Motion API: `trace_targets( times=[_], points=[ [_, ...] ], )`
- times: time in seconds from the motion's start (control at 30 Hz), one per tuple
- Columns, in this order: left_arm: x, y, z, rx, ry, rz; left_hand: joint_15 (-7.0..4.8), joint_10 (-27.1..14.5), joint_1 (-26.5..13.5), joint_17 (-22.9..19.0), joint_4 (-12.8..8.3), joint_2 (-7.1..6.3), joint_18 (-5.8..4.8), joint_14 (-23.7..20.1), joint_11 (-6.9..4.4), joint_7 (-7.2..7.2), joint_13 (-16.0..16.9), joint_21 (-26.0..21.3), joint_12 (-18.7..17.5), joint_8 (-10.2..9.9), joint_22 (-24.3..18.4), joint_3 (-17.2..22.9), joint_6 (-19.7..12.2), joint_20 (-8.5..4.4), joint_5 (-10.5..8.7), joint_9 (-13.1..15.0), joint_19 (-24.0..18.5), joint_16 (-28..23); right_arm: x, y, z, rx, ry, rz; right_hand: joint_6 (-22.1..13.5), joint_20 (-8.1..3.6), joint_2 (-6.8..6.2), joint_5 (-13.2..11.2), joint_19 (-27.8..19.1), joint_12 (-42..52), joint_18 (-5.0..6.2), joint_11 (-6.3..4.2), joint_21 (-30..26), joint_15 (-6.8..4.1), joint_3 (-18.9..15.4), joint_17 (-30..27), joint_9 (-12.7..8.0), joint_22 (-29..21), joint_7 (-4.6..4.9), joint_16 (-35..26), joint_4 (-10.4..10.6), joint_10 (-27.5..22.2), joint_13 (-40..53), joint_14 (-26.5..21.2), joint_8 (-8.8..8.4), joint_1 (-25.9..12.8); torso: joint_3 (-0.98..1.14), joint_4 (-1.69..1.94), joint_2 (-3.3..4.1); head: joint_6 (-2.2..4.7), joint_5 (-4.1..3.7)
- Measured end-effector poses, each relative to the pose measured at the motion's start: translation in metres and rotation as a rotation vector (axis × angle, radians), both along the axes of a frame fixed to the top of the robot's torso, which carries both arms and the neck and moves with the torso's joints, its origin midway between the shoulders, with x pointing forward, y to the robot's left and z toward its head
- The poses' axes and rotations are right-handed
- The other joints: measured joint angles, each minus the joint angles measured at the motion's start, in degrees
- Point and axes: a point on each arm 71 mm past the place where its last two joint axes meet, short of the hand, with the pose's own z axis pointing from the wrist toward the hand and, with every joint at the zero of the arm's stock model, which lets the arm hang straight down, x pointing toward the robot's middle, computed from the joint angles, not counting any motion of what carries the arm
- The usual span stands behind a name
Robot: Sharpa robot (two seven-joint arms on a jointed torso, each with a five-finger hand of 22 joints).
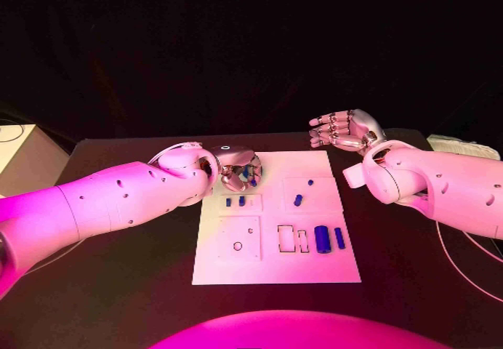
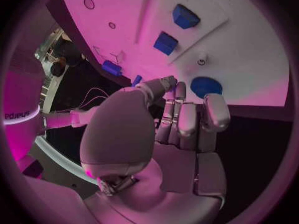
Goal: Assemble the parts on the task board
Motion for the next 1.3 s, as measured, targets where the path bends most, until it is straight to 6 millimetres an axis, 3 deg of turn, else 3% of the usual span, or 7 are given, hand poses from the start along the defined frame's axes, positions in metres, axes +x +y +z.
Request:
trace_targets(
  times=[0.3,0.73,1.3],
  points=[
    [-0.005,0.019,0.015,-0.042,-0.007,0.016,0.13,0.37,-0.69,-0.02,0.00,-0.13,0.00,0.13,-0.16,0.00,-0.01,0.16,-0.76,-0.51,0.00,0.00,0.44,-0.21,-0.01,0.31,0.21,0.14,0.000,-0.002,0.000,-0.001,0.000,-0.003,0.00,0.00,0.00,0.00,0.00,0.00,0.00,0.00,0.00,0.00,0.00,0.00,0.00,0.00,0.00,0.00,0.00,0.00,0.00,0.00,0.00,0.00,0.03,0.17,-0.21,0.03,0.02],
    [0.001,0.039,0.010,0.002,0.024,0.060,0.14,0.78,-0.90,-0.09,-0.02,-0.34,0.00,0.13,-0.17,-0.18,-0.11,0.16,-1.06,-0.66,-0.01,-0.04,0.63,-0.21,-0.01,0.39,0.21,0.14,0.000,-0.003,0.000,-0.002,0.000,-0.006,0.00,0.00,0.00,0.00,0.00,0.00,0.00,0.00,0.00,0.00,0.00,0.01,0.00,0.01,0.00,0.00,0.00,0.00,0.00,0.00,0.00,0.00,0.02,0.14,-0.14,0.05,0.29],
    [0.008,0.034,-0.004,0.051,0.056,0.066,0.14,0.90,-0.89,-0.22,-0.15,-0.35,0.00,0.13,-0.27,-0.19,-0.12,0.16,-1.10,-0.80,-0.01,-0.18,0.61,-0.21,-0.01,0.47,0.21,0.14,0.000,-0.002,0.000,-0.002,0.001,-0.004,0.22,0.00,0.23,0.00,0.00,0.00,0.00,0.00,0.00,0.00,0.00,-0.23,-0.10,-0.32,0.21,0.00,0.00,0.00,0.00,0.00,0.00,-0.23,0.02,0.07,-0.10,-0.29,0.52]
  ],
)
